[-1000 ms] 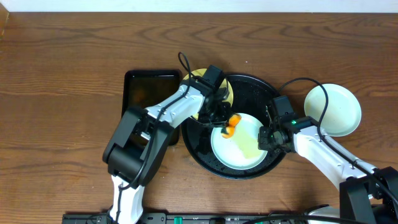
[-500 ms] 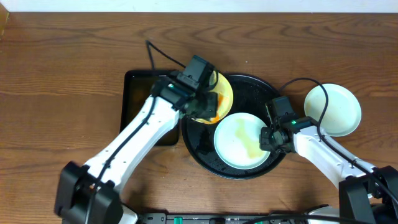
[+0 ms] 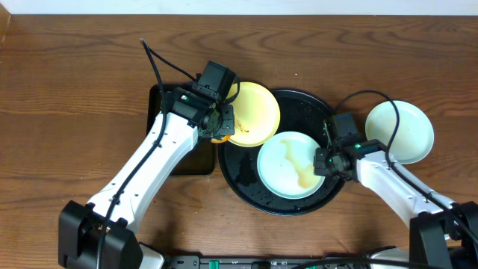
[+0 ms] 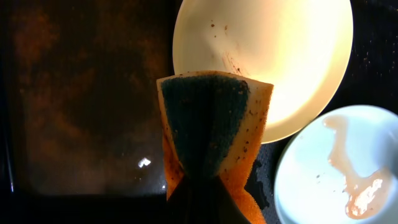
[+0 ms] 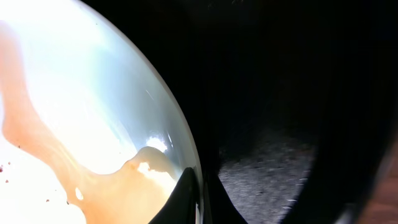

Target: Clean dirty plates on tray and stack at the side

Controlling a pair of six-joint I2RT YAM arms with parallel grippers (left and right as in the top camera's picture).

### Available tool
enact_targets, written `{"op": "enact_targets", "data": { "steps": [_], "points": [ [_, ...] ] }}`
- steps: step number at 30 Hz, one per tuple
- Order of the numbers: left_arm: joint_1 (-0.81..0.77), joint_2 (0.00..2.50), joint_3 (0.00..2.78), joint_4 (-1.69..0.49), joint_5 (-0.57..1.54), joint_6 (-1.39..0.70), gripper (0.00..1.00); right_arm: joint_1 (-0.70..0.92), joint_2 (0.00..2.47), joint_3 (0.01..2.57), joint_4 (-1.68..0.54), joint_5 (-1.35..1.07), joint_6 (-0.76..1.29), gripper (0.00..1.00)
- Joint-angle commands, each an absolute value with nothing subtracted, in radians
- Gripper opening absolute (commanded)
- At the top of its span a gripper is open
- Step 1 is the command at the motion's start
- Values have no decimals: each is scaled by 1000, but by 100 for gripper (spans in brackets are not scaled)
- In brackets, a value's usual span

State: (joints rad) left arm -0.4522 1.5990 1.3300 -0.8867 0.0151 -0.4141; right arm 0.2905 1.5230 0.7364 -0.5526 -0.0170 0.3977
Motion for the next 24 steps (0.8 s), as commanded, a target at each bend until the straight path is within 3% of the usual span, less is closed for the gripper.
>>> {"op": "enact_targets", "data": {
  "steps": [1, 10, 14, 17, 24],
  "points": [
    [-448, 1576, 1330, -891, -9, -398, 7, 239, 1449, 793, -565, 72, 311, 1],
    [-448, 1576, 1330, -890, -9, -398, 7, 230, 1202, 799, -514, 220, 41, 1],
    [-448, 1576, 1330, -890, -9, -398, 7, 230, 1173, 799, -539, 101, 93, 1],
    [-448, 1576, 1330, -889, -9, -398, 7, 230, 1196, 796, -617, 44, 207, 14],
    [-448, 1576, 1330, -890, -9, -398, 8, 230, 1329, 733, -646, -52, 291, 12]
  ]
}}
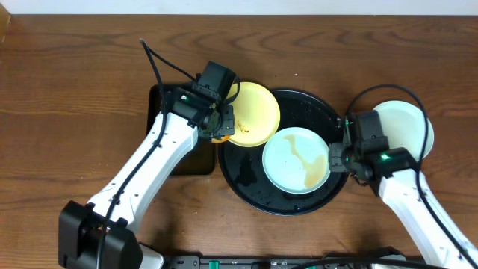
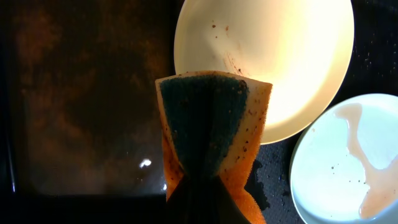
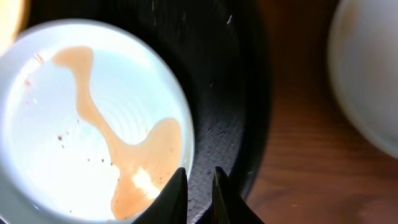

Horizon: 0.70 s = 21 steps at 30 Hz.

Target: Clean dirty plates on tray and stack at the side

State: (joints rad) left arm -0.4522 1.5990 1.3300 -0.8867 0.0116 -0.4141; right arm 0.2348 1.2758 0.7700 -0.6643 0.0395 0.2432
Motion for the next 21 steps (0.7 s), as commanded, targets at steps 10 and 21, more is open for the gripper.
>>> {"op": "enact_targets", "data": {
  "steps": [10, 21],
  "points": [
    [-448, 1576, 1330, -890, -9, -398, 7, 228, 1543, 723, -588, -100, 329, 11],
    [-448, 1576, 1330, -890, -9, -398, 7, 228, 1502, 751, -553, -136, 335, 53]
  ]
}}
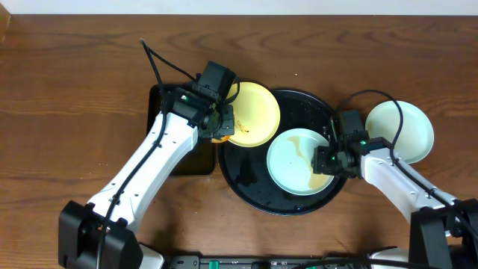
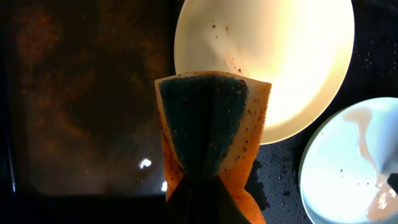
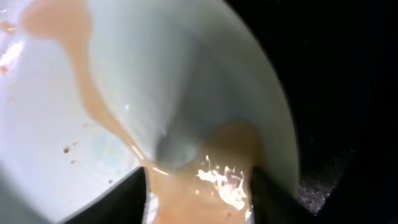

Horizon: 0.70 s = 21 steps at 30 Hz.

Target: Clean dirty plates on tray and stack at the side

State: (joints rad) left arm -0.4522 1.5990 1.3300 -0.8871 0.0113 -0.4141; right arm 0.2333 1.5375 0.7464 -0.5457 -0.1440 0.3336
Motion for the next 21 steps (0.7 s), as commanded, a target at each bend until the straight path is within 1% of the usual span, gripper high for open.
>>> {"op": "enact_targets", "data": {
  "steps": [1, 2, 3, 6, 10, 11, 12, 16, 18, 21],
  "points": [
    [-448, 1576, 1330, -891, -9, -398, 7, 228, 1479, 754, -553, -148, 336, 35],
    [-448, 1576, 1330, -894, -9, -398, 7, 228, 1439, 755, -553, -147, 336, 16],
    [-448, 1576, 1330, -897, -9, -398, 7, 225, 1404, 755, -553, -135, 326, 1],
    [-448, 1576, 1330, -900, -9, -398, 8, 201, 1325, 755, -553, -129, 318, 1],
    [-448, 1576, 1330, -900, -9, -398, 7, 154, 1303, 754, -571, -101, 317, 1],
    [-448, 1576, 1330, -900, -9, -398, 7, 141, 1308, 752, -585, -77, 317, 13],
    [-448, 1576, 1330, -900, -9, -398, 8, 130, 1313, 750, -596, -64, 317, 17],
    [-448, 1576, 1330, -900, -9, -398, 7, 98, 1348, 736, -605, -61, 316, 18],
    [-448, 1576, 1330, -900, -9, -399, 7, 96, 1387, 736, -614, -64, 313, 25],
    [-448, 1576, 1330, -900, -9, -399, 7, 96, 1445, 736, -609, -131, 290, 25]
  ]
}}
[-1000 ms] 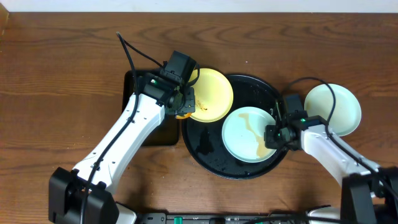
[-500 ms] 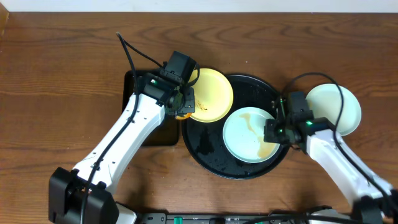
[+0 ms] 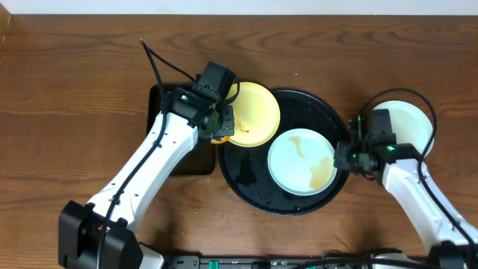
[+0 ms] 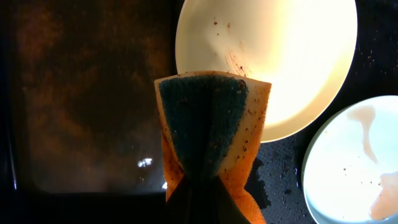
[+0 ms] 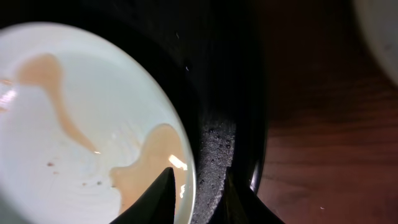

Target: Clean dirty plates on tray and stack at the side

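Observation:
A white plate (image 3: 299,161) smeared with brown sauce lies on the round black tray (image 3: 246,168). My right gripper (image 3: 340,160) stands open at the plate's right rim. In the right wrist view, one finger is over the sauce pool (image 5: 152,162) and the other over the tray (image 5: 217,143). A yellow plate (image 3: 255,112) with brown specks rests on the tray's upper left edge. My left gripper (image 3: 216,125) is shut on an orange sponge (image 4: 208,118) with a dark green face, held over the yellow plate's (image 4: 280,56) near rim.
A clean white plate (image 3: 411,131) lies on the wooden table right of the tray, partly under my right arm. A black rectangular tray (image 3: 193,157) with wet brown residue (image 4: 81,93) sits left of the round tray, under my left arm.
My right gripper has gone from low over the sauce pool inside the white plate to the plate's right rim, one finger on each side. The left arm and sponge have not moved.
My right gripper sat at the white plate's right rim, then stood further right with the plate shifted right on the tray, then was down inside the plate, and now is at the rim again. My left gripper held the sponge still throughout.

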Controlling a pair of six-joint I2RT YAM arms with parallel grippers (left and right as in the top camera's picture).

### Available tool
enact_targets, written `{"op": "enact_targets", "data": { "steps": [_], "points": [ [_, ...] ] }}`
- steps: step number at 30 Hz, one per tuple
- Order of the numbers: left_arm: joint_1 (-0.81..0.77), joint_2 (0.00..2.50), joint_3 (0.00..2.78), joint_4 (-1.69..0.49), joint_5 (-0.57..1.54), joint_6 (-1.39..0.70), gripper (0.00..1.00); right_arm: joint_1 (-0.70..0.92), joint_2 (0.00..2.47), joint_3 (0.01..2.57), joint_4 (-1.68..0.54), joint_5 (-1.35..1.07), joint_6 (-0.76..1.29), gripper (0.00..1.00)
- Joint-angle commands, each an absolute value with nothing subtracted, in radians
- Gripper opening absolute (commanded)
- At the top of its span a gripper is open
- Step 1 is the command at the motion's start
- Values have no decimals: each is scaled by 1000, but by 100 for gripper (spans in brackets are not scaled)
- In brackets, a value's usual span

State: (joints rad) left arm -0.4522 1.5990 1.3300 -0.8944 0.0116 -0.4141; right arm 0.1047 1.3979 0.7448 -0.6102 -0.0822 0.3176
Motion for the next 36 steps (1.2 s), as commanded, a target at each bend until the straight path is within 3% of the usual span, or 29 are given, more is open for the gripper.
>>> {"op": "enact_targets", "data": {
  "steps": [1, 5, 8, 9, 17, 28, 36],
  "points": [
    [-448, 1576, 1330, -900, -9, -399, 8, 96, 1472, 736, -604, -149, 290, 25],
    [-448, 1576, 1330, -900, -9, -399, 7, 96, 1553, 736, -597, -151, 291, 26],
    [-448, 1576, 1330, -900, -9, -399, 7, 96, 1583, 736, -585, -165, 291, 4],
    [-448, 1576, 1330, -900, -9, -399, 7, 96, 1584, 736, -579, -168, 291, 1],
    [-448, 1576, 1330, -900, -9, -402, 7, 96, 1562, 738, -480, -211, 291, 1],
    [-448, 1576, 1330, -900, -9, -403, 8, 92, 1337, 739, -443, -123, 183, 1],
    [-448, 1576, 1330, -900, -9, -403, 7, 93, 1246, 739, -435, 221, 158, 1]
  ]
}}
